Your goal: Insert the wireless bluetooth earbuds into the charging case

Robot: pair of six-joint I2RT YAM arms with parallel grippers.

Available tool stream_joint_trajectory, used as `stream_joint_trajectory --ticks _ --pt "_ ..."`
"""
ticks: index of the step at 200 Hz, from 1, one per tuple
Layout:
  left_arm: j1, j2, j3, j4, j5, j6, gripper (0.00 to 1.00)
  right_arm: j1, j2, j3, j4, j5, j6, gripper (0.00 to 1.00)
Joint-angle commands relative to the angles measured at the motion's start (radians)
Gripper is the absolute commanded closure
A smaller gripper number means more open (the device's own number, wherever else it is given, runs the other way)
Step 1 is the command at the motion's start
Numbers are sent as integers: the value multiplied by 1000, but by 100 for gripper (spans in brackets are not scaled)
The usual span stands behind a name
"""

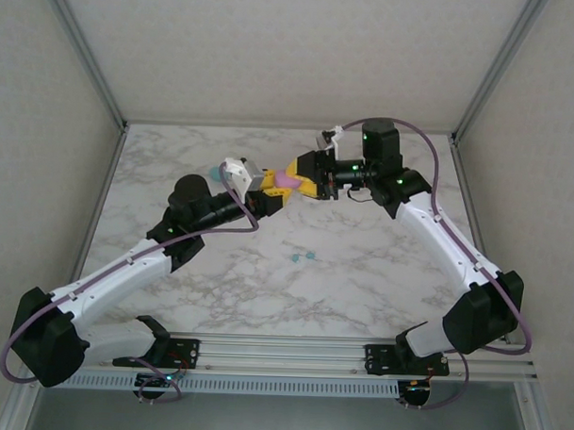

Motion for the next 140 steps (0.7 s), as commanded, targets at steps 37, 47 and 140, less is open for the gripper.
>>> stream_joint_trajectory --ticks 37,47,140 --pt "-6 22 48 10 -25 16 78 -3 -10 -12 43 -31 40 74" --pt "-6 27 51 -5 -35 22 75 -3 -15 -12 34 -14 25 78" --pt "0 -11 -23 -120 -166 52 34 -202 -114 -301 229 239 83 83"
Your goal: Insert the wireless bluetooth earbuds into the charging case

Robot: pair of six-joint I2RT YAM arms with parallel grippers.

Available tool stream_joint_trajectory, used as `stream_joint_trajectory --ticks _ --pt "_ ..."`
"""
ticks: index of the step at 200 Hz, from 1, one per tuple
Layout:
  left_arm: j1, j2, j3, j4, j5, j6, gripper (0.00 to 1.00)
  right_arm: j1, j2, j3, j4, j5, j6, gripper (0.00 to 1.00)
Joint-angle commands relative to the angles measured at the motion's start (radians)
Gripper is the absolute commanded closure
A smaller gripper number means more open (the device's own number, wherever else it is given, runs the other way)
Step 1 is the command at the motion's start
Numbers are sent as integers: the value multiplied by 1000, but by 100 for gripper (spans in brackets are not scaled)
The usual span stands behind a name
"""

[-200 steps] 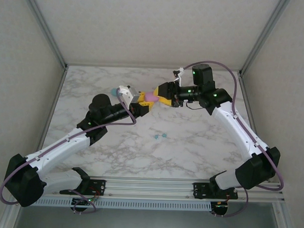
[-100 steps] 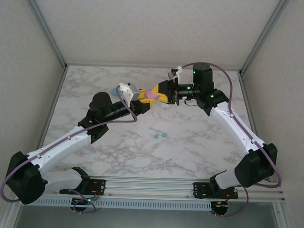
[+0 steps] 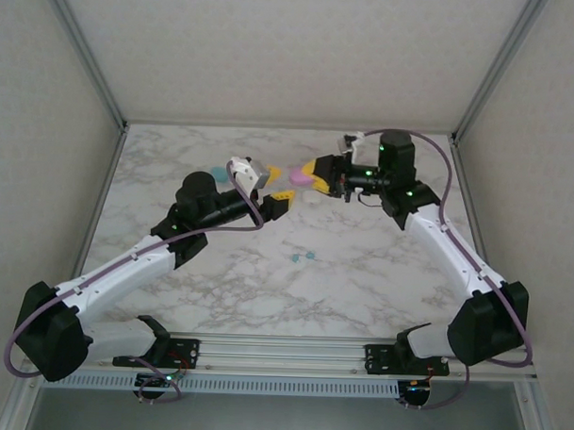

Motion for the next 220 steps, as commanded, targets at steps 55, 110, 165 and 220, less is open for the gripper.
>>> stream_joint_trajectory --ticks 55,110,165,220 --pt "80 -113 -79 -189 -381 -155 28 -179 179 -237 -50 294 -288 82" --pt "230 -11 91 -553 -455 -339 23 -181 404 -169 11 311 -355 81" --pt "339 239 308 -814 -417 -414 22 -180 493 -155 54 309 -372 77" --pt "427 534 545 -959 -315 -426 23 -179 513 -151 -6 347 -420 67"
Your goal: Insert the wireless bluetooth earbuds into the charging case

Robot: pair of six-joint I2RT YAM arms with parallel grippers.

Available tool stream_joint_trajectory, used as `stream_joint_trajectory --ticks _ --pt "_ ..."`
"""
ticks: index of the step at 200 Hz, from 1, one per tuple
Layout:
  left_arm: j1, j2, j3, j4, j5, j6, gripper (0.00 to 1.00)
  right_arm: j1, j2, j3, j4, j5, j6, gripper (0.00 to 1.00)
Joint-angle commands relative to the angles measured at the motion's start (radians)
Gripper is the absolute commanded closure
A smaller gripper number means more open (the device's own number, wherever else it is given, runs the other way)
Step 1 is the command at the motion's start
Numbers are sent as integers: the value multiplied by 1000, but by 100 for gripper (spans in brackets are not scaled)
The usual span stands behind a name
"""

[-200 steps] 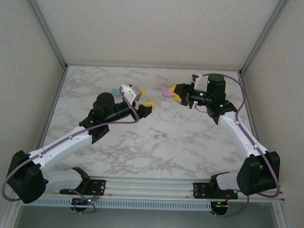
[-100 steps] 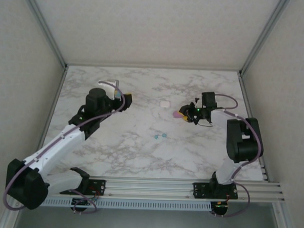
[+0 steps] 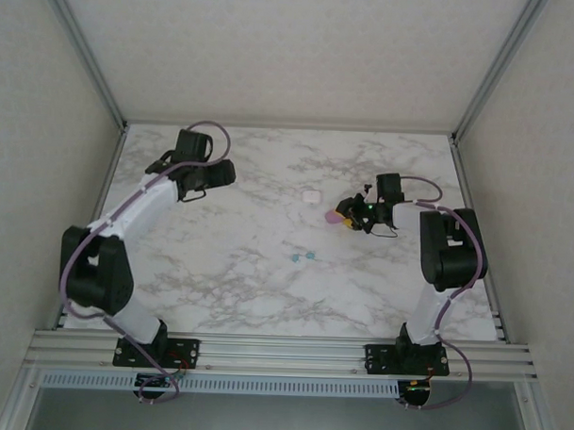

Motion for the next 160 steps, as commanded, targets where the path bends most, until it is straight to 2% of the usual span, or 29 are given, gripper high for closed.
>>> stream_joint_trajectory --ticks 1,23,64,121,160 --pt "30 94 107 -121 55 -17 24 1 9 17 -28 43 -52 66" --pt "58 190 196 -161 59 -5 23 2 -3 19 -73 72 -77 58" --pt "100 335 338 -225 47 -8 21 3 -63 30 -182 151 -137 50" --pt "108 541 559 -368 5 -146 19 2 -168 22 -280 202 -181 40" --pt "108 664 703 -439 -3 -250 20 1 -254 -3 -327 230 -187 38"
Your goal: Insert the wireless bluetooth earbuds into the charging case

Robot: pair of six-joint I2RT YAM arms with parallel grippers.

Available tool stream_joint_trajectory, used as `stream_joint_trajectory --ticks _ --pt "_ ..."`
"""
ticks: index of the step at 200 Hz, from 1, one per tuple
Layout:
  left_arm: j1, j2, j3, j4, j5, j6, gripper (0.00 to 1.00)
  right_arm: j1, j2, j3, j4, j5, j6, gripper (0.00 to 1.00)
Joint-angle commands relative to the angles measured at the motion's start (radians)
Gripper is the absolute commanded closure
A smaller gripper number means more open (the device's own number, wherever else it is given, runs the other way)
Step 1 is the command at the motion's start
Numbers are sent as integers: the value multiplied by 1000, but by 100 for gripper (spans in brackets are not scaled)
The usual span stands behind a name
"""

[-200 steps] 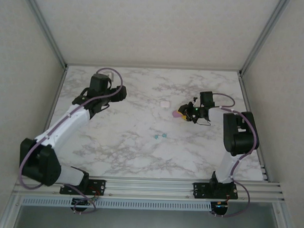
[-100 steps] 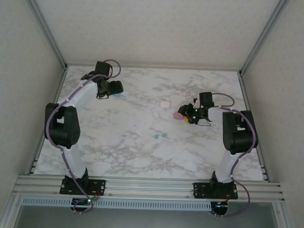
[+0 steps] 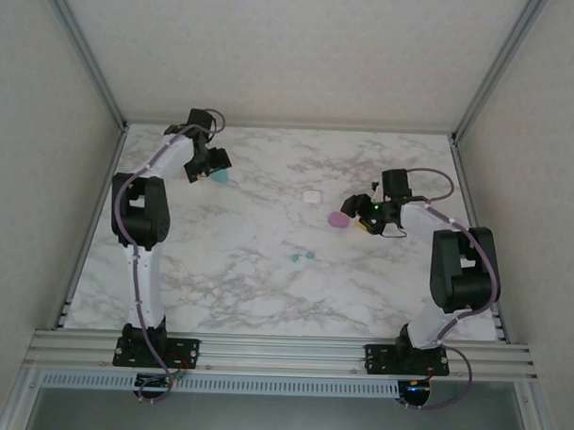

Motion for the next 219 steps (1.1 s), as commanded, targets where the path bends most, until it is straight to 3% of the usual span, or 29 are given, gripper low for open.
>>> stream_joint_trajectory --ticks 1,78,188,219 --pt "1 63 95 -105 -26 -102 20 0 -64 -14 -65 42 -28 38" --pt "-17 204 270 -180 -75 -271 21 -1 -234 -31 -147 80 -31 37" --pt "-53 271 333 -227 -133 -280 39 0 -310 -68 -182 102 -31 37" --pt "-53 269 326 -233 -168 -268 38 0 -328 -87 -178 101 -26 37"
